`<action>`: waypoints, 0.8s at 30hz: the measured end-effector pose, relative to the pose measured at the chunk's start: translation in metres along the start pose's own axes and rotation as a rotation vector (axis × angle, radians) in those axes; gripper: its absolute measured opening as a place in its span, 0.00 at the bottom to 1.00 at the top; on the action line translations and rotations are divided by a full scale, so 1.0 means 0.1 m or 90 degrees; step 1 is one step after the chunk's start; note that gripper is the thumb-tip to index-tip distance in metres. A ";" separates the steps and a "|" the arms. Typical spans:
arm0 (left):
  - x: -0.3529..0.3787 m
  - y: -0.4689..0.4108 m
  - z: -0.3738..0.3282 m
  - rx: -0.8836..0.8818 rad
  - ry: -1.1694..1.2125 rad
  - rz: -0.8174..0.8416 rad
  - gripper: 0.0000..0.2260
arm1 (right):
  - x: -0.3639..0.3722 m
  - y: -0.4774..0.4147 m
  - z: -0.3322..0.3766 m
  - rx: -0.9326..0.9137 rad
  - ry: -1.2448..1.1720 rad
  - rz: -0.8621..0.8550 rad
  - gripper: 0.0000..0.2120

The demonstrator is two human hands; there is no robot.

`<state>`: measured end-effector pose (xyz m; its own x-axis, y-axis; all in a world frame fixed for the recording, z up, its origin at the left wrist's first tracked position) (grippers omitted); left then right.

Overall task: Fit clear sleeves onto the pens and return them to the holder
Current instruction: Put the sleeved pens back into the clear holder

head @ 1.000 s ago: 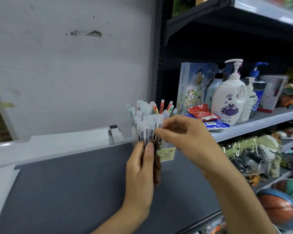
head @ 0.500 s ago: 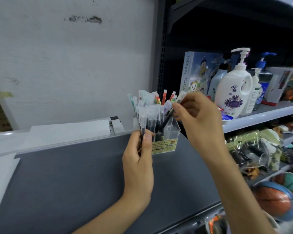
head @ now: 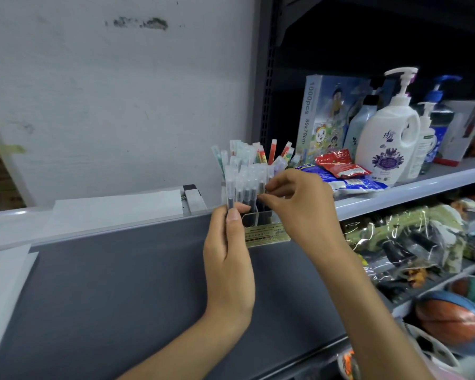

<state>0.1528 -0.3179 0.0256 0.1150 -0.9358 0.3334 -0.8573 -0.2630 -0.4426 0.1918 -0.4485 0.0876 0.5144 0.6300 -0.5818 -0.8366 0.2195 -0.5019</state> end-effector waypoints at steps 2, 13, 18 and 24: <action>0.01 0.00 0.00 -0.001 0.004 0.000 0.13 | 0.01 0.00 -0.01 0.006 0.009 -0.002 0.07; 0.02 0.02 -0.01 -0.007 0.050 0.000 0.10 | -0.09 0.03 0.02 0.026 -0.040 0.005 0.06; 0.04 0.05 -0.02 -0.006 0.032 0.040 0.05 | -0.36 0.08 0.16 0.115 -0.365 0.201 0.05; 0.06 0.07 -0.07 0.026 -0.001 0.084 0.05 | -0.50 0.17 0.26 0.029 -0.355 0.193 0.05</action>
<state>0.1441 -0.3237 0.0302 0.0028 -0.9631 0.2692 -0.8442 -0.1465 -0.5156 0.1470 -0.4570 0.1251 0.0885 0.9596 -0.2671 -0.9432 -0.0055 -0.3321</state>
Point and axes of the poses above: each hand's wrist, its own y-axis away from the middle knuckle, its own x-axis out of the palm, z = x × y, the point moved 2 cm from there along -y, towards the middle knuckle, and after that the axes turned 7 degrees about y, right-handed, at the moved point
